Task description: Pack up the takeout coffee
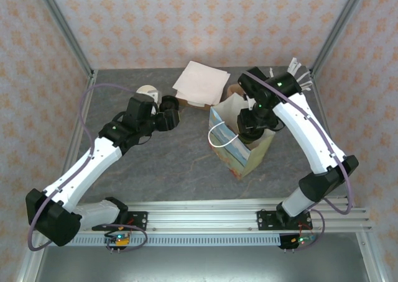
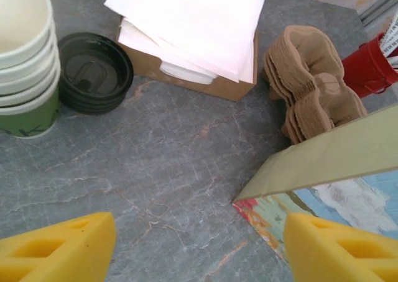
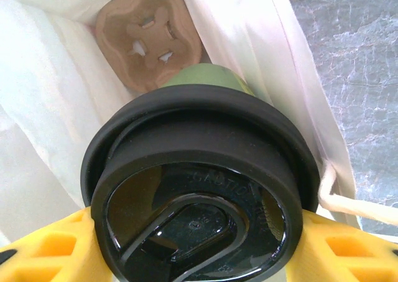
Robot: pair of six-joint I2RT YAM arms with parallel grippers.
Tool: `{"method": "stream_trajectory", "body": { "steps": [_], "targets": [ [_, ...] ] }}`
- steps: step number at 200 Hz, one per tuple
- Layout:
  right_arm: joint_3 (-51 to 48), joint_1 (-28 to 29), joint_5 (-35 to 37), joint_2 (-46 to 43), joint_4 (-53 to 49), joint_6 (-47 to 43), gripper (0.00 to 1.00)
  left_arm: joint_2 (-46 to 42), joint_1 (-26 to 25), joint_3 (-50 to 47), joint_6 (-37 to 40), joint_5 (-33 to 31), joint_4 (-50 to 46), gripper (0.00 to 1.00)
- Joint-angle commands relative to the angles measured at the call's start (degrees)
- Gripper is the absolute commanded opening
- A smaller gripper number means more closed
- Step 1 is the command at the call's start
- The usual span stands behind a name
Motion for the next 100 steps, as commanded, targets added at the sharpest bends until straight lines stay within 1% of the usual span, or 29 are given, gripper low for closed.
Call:
{"method": "stream_trajectory", "body": {
  "steps": [1,17,22,35,49,60,79,100],
  "targets": [
    [2.28,-0.10,3.21,0.08,-8.94,-0.91,0.58,-0.85,-1.19,1.61,-2.49,8.40,2.57,0.73],
    [2.37,-0.11,3.91,0.10,-8.96,-0.81,0.58,-1.80,-2.36,1.86,-4.71,14.86,3.90,0.73],
    [2.43,-0.12,3.99,0.10,-8.96,-0.78,0.58,-2.28,-2.97,1.74,-7.01,16.19,4.60,0.73],
    [2.63,-0.15,4.72,0.00,-8.89,-0.72,0.58,-3.51,-4.92,1.46,-9.79,18.84,6.74,0.74],
    [2.39,-0.12,4.92,0.06,-8.76,-0.80,0.58,-3.31,-7.32,2.30,-11.23,19.90,8.05,0.75],
    [1.89,-0.06,4.96,0.25,-8.55,-0.86,0.58,-1.89,-9.06,3.85,-11.44,19.66,8.20,0.75],
    [1.49,0.23,4.82,0.40,-8.26,-1.06,0.58,1.83,-11.84,7.87,-9.23,15.47,5.84,0.75],
    [1.60,0.88,4.83,0.38,-8.35,-1.04,0.57,6.91,-13.29,12.10,-7.30,13.13,4.48,0.74]
  ]
}}
